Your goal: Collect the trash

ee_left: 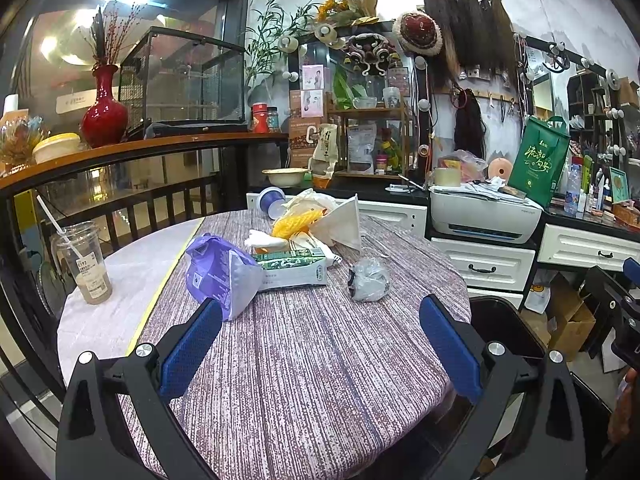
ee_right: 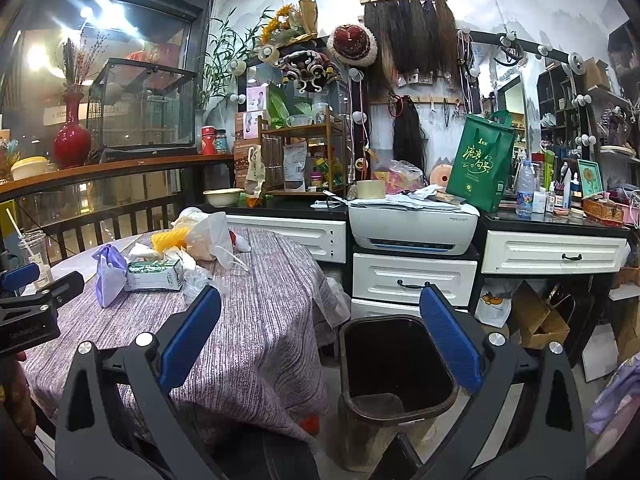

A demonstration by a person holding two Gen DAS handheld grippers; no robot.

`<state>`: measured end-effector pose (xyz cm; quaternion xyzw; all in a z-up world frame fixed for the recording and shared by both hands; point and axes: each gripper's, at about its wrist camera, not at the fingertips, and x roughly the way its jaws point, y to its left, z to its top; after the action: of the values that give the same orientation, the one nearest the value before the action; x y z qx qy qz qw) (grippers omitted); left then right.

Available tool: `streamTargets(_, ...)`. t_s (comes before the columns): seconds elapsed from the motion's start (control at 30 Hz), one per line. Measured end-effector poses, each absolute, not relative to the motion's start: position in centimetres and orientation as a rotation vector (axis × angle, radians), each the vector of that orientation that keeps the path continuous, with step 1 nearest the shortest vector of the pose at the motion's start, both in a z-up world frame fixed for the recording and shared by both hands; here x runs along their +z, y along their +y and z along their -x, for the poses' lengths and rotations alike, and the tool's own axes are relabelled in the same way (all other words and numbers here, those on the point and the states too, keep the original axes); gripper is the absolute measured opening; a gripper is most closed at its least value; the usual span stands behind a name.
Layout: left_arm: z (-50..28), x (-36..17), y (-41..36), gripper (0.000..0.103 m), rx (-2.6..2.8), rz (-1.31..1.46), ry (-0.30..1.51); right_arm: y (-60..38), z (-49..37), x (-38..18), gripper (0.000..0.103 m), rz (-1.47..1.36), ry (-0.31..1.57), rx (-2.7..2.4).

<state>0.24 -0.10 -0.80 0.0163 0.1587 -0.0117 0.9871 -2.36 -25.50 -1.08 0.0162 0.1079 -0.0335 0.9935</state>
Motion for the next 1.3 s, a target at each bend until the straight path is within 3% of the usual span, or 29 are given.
streamTargets(1.3,-0.46,-1.16,-0.03,0.098,-0.025,-0.032,0.329,-25.89,2.34,-1.44,0.098,-0.034,0.222,-0.067)
